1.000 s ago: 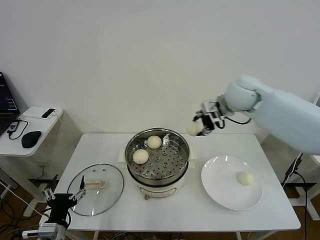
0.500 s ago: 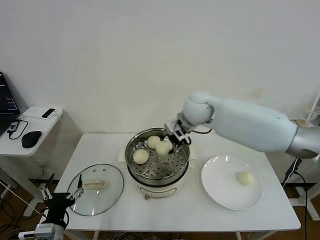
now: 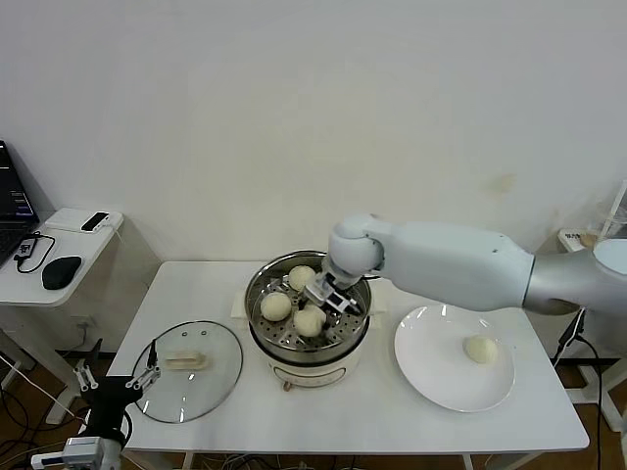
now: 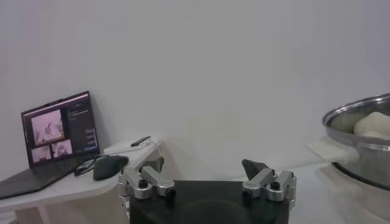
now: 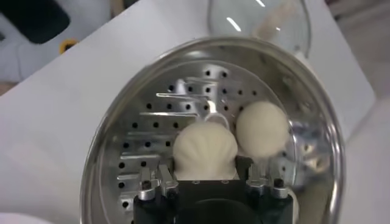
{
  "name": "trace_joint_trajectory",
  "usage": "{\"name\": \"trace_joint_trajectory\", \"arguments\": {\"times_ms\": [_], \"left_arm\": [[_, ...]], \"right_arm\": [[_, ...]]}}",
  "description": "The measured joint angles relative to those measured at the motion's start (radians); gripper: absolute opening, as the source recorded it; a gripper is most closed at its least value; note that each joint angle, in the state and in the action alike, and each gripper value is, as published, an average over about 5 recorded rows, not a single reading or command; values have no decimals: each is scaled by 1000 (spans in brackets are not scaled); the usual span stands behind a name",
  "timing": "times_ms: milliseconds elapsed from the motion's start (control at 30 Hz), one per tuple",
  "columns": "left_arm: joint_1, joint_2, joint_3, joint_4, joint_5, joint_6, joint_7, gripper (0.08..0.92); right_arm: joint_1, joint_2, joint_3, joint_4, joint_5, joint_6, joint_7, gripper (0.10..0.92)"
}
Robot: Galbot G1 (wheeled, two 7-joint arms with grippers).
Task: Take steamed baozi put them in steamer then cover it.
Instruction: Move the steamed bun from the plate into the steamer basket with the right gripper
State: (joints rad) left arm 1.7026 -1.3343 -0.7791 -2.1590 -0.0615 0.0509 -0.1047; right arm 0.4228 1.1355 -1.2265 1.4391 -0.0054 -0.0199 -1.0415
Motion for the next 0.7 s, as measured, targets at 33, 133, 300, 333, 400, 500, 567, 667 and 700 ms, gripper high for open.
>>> {"name": "trace_joint_trajectory", "arguments": {"times_ms": [33, 133, 300, 333, 400, 500, 567, 667, 700], "left_arm": [[0, 0, 0, 0, -1, 0, 0, 823], [-2, 0, -1, 1, -2, 0, 0, 823], [-5, -2, -3, 2, -4, 0, -1, 823], [-5, -2, -3, 2, -4, 0, -1, 823], [-5, -2, -3, 2, -5, 0, -1, 823], [-5, -1, -3, 2, -5, 0, -1, 823], [-5, 0, -3, 2, -6, 0, -1, 823], [-8, 3, -5, 1, -8, 0, -1, 823], [-9, 4, -6, 1, -8, 0, 0, 823]], "right_arm": [[0, 1, -3, 1, -7, 10, -2, 622], [-2, 6, -10, 3, -23, 37, -4, 629], [-6, 13, -13, 8, -42, 67, -3, 679], [-5, 13, -13, 9, -44, 72, -3, 699], [-5, 13, -13, 10, -51, 80, -3, 750], [0, 10, -12, 9, -57, 89, -3, 805], [5, 6, -8, 7, -59, 93, -3, 818], [14, -2, 5, 4, -60, 95, -3, 822], [18, -6, 12, 3, -60, 93, -4, 822]]}}
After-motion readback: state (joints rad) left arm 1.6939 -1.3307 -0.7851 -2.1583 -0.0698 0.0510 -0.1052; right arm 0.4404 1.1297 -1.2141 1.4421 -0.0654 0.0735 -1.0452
